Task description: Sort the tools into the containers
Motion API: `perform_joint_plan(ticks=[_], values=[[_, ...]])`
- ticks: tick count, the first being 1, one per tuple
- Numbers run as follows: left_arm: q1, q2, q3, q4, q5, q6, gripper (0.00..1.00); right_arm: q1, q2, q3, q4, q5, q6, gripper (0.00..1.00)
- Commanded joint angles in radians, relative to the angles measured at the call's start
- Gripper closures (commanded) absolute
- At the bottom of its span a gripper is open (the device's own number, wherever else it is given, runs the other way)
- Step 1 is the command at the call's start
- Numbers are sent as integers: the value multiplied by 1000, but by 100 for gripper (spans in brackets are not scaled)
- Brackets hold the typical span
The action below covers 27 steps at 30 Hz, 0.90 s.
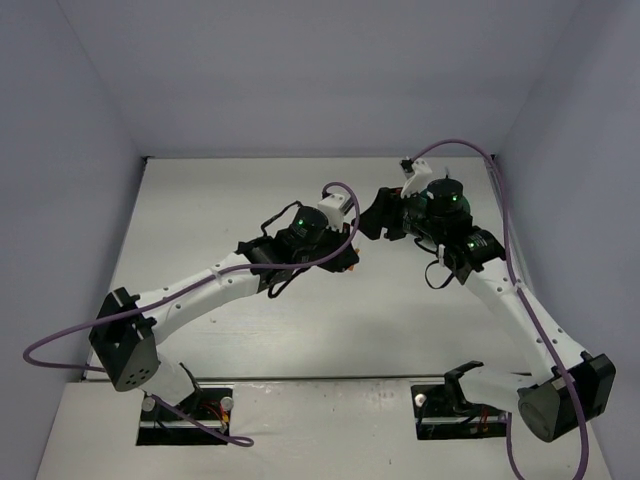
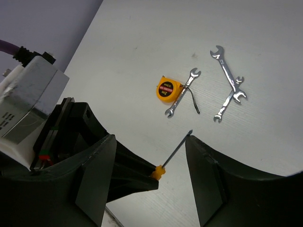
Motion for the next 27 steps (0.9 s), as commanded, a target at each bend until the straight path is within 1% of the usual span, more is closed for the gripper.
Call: perform_joint_plan(ticks=[1, 13, 16, 22, 27], values=[[-7, -60, 30, 104, 18, 8, 100, 23, 6, 18, 96, 46, 29, 43], [-12, -84, -6, 120, -4, -3, 100, 36, -2, -13, 108, 137, 44, 47], [-12, -81, -7, 129, 2, -3, 100, 37, 13, -19, 110, 132, 48, 51], [-12, -74, -2, 133, 1, 3, 100, 52, 37, -12, 127, 113, 50, 65], [-12, -62, 18, 142, -2, 6, 100, 57, 58, -11, 131, 109, 45, 67]])
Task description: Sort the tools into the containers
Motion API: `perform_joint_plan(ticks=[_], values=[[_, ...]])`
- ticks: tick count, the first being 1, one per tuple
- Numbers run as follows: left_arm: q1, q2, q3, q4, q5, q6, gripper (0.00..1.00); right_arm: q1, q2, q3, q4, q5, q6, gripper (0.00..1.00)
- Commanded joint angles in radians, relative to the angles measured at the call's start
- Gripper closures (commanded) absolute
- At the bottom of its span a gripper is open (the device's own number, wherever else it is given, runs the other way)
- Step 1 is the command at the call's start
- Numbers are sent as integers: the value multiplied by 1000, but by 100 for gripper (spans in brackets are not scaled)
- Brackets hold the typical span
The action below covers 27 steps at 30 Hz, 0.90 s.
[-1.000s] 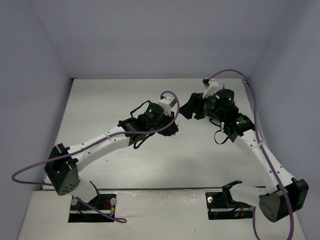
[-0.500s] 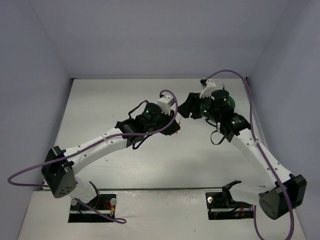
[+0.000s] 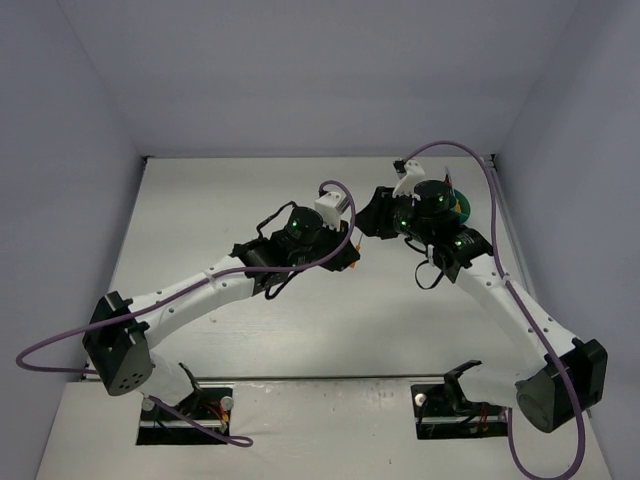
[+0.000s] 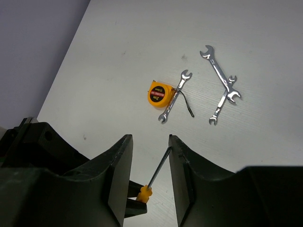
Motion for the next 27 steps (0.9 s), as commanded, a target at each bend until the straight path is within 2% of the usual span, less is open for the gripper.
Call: perform_joint_plan(ticks=[1, 6, 8, 11, 12, 19, 21, 27], values=[[-6, -20, 51, 108, -5, 8, 100, 11, 19, 9, 80, -6, -4, 68], [-6, -8, 63, 114, -9, 10, 100, 11, 17, 10, 79, 14, -18, 83], [-4, -6, 60, 114, -14, 7, 100, 11, 19, 13, 80, 26, -31, 96], [-4, 1, 62, 109, -22, 5, 99, 9, 20, 14, 79, 46, -48, 100], [-4, 1, 63, 104, -26, 4, 96, 8, 20, 17, 79, 56, -57, 100], [22, 11, 68, 29, -57, -28, 41, -47, 21, 68, 70, 129, -135, 100], [33, 6, 65, -4, -70, -39, 31, -108, 31, 86, 68, 132, -160, 100], [89, -39, 14, -88, -107, -53, 27, -307, 87, 201, 49, 171, -297, 100]])
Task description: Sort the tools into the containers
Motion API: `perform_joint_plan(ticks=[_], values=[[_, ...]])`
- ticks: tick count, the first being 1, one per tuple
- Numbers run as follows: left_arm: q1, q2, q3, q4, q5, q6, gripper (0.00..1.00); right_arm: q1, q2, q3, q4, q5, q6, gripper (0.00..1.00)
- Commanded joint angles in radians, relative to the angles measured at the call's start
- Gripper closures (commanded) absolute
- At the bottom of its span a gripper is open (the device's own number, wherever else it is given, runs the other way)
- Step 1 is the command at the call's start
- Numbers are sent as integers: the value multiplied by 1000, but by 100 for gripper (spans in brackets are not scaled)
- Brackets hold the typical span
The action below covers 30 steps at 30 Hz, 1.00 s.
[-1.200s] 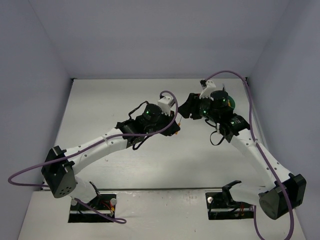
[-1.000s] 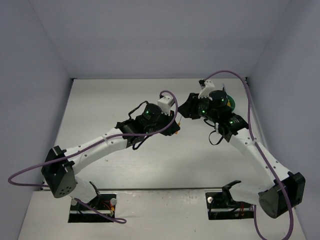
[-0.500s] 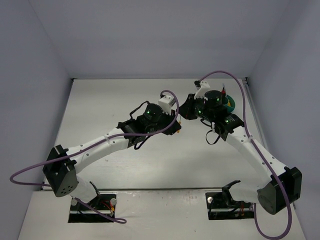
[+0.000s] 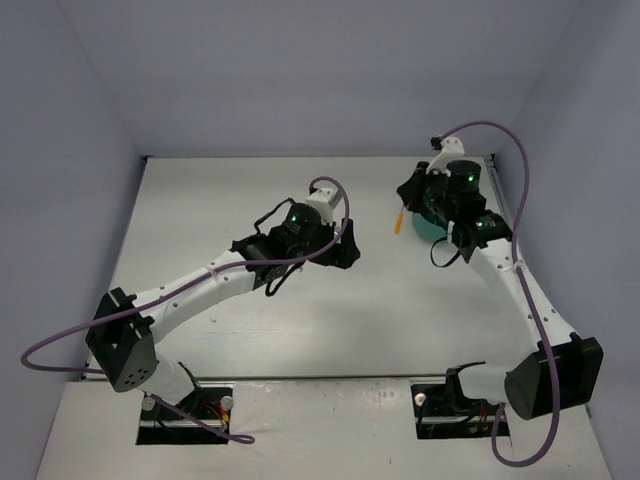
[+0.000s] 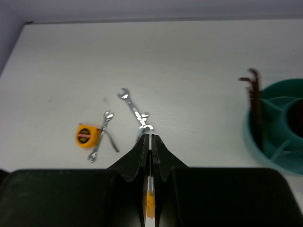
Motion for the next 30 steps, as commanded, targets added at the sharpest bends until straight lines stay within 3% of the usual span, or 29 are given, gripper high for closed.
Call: perform_joint_plan(ticks=[1, 6, 9, 20, 30], values=[[58, -73, -8, -53, -39, -29, 27, -139, 46, 140, 51, 82, -163, 100], [105, -131, -90, -112, -51, -35, 27, -338, 187, 293, 52, 97, -247, 100], [112, -159, -118, -168, -73, -21, 27, -394, 285, 377, 56, 61, -303, 100], [121, -202, -163, -233, -133, 12, 27, -424, 628, 545, 69, 32, -412, 100], [123, -177, -157, -240, -137, 30, 27, -421, 691, 475, 76, -12, -450, 100]])
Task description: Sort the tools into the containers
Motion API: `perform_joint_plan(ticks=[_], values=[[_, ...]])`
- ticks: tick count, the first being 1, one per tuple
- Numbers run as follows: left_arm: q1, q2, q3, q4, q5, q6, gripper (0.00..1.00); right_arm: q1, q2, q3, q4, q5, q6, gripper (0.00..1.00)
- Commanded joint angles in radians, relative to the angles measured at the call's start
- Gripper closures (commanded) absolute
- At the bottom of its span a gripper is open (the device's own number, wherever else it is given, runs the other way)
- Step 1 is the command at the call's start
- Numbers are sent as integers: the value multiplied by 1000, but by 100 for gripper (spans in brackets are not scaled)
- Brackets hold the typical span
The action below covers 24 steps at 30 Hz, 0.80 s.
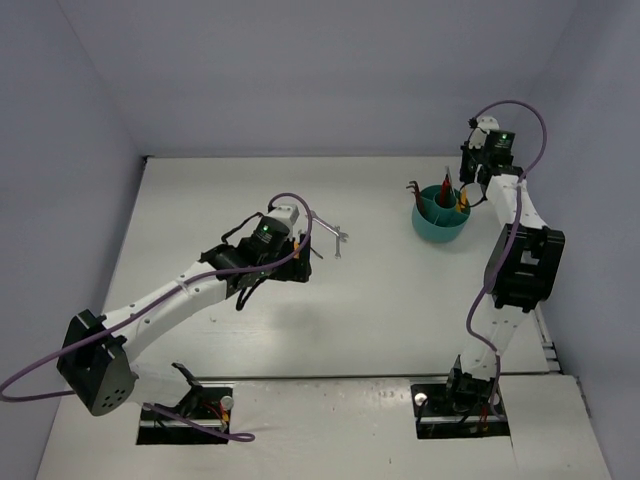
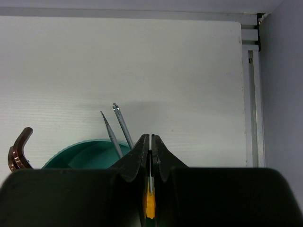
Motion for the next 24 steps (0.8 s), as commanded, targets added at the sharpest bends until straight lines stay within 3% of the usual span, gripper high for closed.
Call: perform_joint_plan(ticks=[1, 7, 15, 24], values=[[8, -6, 17, 28, -11, 31, 27, 1, -22, -17, 75, -34, -49, 100], [8, -1, 23, 35, -3, 35, 27, 1, -28, -56, 80, -36, -60, 96], [8, -23, 7, 25, -8, 27, 27, 1, -84, -83, 80, -39, -41, 71], [8, -40, 12, -36, -65, 5, 27, 1, -361, -133, 70, 65, 98, 61]])
